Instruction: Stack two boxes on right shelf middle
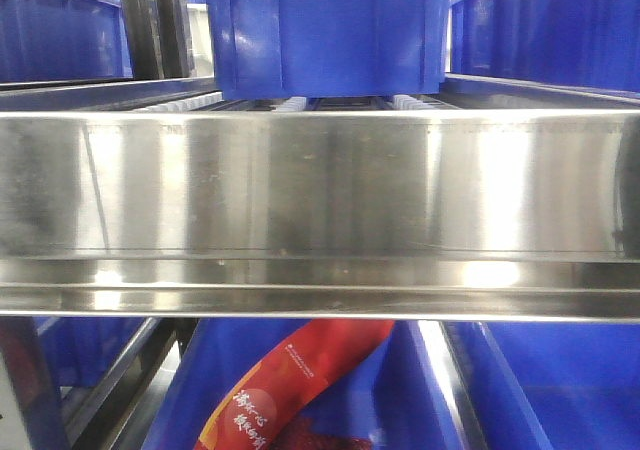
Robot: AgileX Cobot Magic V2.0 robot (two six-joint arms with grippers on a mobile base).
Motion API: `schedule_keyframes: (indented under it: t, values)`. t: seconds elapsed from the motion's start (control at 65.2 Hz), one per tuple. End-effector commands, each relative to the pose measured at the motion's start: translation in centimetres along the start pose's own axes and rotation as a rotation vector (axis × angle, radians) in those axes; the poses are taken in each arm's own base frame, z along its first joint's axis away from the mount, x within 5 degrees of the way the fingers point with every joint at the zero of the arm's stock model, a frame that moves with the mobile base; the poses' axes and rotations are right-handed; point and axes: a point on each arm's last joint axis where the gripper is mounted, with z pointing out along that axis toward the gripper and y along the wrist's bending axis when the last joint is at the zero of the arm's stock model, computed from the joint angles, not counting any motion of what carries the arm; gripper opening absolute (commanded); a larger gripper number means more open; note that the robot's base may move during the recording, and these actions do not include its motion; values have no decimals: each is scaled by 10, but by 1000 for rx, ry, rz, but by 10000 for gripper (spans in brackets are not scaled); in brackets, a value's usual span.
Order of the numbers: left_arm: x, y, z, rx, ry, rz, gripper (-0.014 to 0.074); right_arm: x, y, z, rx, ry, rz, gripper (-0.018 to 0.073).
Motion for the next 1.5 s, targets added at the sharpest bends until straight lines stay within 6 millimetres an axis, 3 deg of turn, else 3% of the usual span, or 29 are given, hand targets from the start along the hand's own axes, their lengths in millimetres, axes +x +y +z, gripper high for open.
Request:
schedule_keyframes:
  t: [0.0,0.307,0.476,0.66,0.905,0.997,1.074,1.105,1.212,1.258,1.488]
  values:
    - [-6,5,-8,-52,-64,18,-111,-9,-3,-11,40,-85,-34,-153]
    - [-1,14,2,-144,0,49,-111,-4,-2,-2,7,-31,11,-153]
    - [2,27,33,-276,69,101,-111,9,-5,37,-33,108,58,-153]
    - [10,32,78,-292,163,112,-111,26,-12,83,-42,259,84,-153]
    - [22,35,120,-290,255,114,-110,44,-20,123,-39,363,103,-143]
    - [24,36,127,-289,270,114,-61,45,-21,126,-39,370,104,-53]
    - [24,36,127,-288,270,113,59,45,-21,126,-39,370,104,94]
    - [24,36,127,-288,270,113,127,45,-20,126,-39,369,104,188]
    - [24,35,126,-288,267,113,491,43,-20,125,-39,363,103,479]
    - [24,35,125,-288,266,113,627,41,-20,122,-40,354,101,566]
    - [17,33,101,-280,215,105,498,29,-15,99,-40,282,89,568]
